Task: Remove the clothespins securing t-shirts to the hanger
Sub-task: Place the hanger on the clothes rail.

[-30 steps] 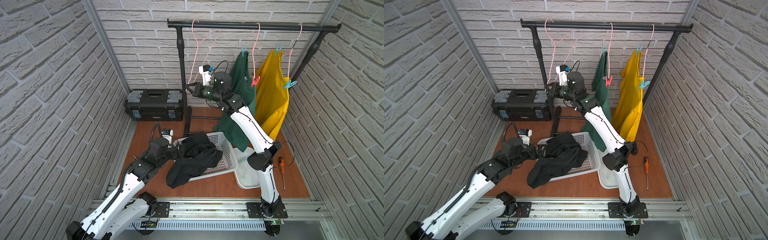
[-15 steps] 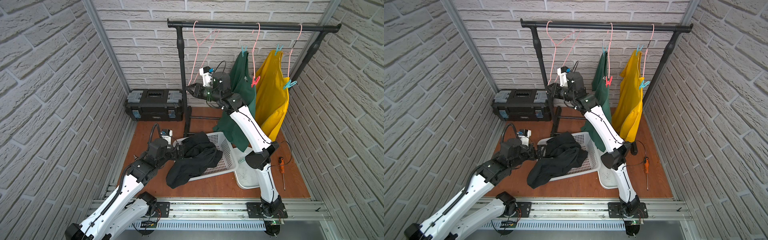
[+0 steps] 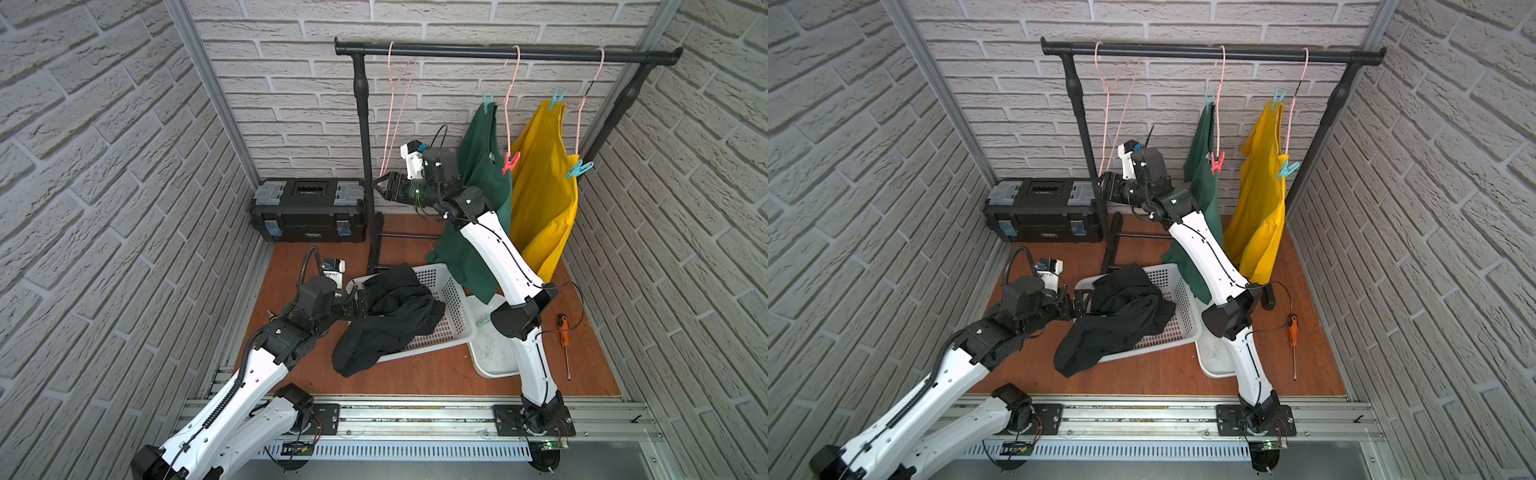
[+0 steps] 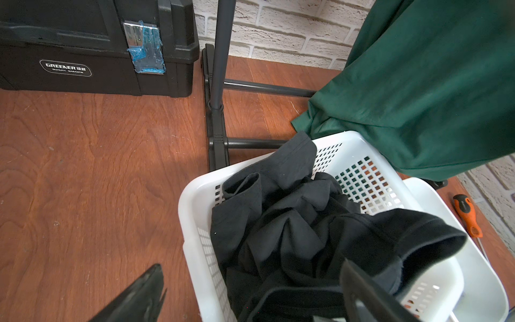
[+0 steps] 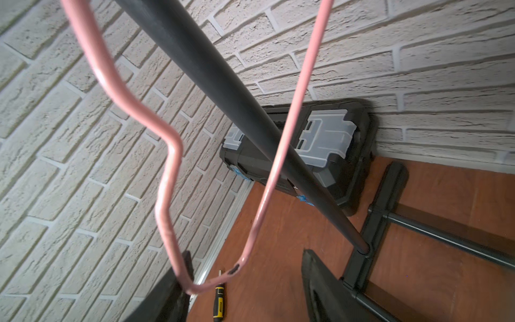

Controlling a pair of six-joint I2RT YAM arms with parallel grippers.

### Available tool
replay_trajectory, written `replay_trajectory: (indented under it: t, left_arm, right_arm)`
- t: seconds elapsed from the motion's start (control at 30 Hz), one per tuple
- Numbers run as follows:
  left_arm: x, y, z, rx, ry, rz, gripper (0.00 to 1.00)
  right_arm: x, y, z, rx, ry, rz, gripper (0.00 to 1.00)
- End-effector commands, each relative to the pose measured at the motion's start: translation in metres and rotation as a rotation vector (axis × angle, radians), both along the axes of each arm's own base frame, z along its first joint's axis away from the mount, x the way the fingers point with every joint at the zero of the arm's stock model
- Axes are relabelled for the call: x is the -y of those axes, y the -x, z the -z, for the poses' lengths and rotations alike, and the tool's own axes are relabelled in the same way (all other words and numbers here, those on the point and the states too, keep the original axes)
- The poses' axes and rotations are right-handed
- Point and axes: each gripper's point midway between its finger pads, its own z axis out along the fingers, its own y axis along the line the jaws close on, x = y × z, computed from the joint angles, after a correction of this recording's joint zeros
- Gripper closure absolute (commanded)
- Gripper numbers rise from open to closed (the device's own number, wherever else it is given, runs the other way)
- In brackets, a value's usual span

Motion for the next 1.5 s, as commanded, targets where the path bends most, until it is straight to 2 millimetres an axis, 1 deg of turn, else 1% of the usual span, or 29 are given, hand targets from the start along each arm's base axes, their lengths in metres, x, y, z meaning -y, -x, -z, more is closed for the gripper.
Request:
replay_trajectory:
  t: [0.0,0.13,0.3,0.6,0.67,0.87,0.93,1.0,1.07,1.1,1.2,1.3,1.47]
  left_arm:
    - [0.0,-0.002,-0.003,0.015,0.02,-0.011,0.02]
    - [0.001,-0.004,-0.003,0.017,0.018,-0.011,0.02]
    - [0.003,-0.007,-0.003,0.019,0.018,-0.008,0.02]
    - [0.004,-0.009,0.004,0.0,0.012,-0.008,0.02]
    - [0.004,-0.009,0.006,-0.004,0.012,-0.009,0.02]
    - [0.005,-0.01,0.008,-0.011,0.013,-0.011,0.02]
    - [0.006,-0.01,0.008,-0.01,0.02,-0.011,0.02]
    - [0.008,-0.01,0.006,-0.005,0.029,-0.006,0.02]
    - [0.009,-0.01,0.006,-0.005,0.035,-0.002,0.02]
    - [0.009,-0.011,0.006,-0.004,0.034,0.0,0.02]
    - [0.01,-0.012,0.005,-0.002,0.024,0.007,0.02]
    - [0.012,-0.017,0.005,-0.006,0.014,0.007,0.02]
    - [0.019,-0.021,0.006,-0.033,0.019,0.012,0.02]
  right_arm:
    - [0.025,0.024,-0.043,0.094,0.041,0.027,0.32]
    - [0.035,0.036,-0.041,0.093,0.11,0.023,0.3]
    - [0.04,0.051,-0.027,0.06,0.189,-0.025,0.29]
    - [0.048,0.076,0.021,-0.017,0.41,-0.137,0.27]
    - [0.05,0.081,0.026,-0.016,0.457,-0.155,0.25]
    - [0.065,0.096,0.031,-0.007,0.564,-0.193,0.22]
    - [0.067,0.101,0.034,-0.014,0.584,-0.215,0.22]
    - [0.068,0.106,0.037,-0.028,0.583,-0.234,0.18]
    - [0.068,0.111,0.042,-0.037,0.58,-0.251,0.1]
    - [0.075,0.117,0.035,-0.024,0.578,-0.238,0.08]
    - [0.083,0.125,0.037,-0.02,0.59,-0.23,0.08]
    - [0.084,0.131,0.038,-0.015,0.58,-0.236,0.08]
    - [0.09,0.143,0.048,-0.003,0.589,-0.258,0.07]
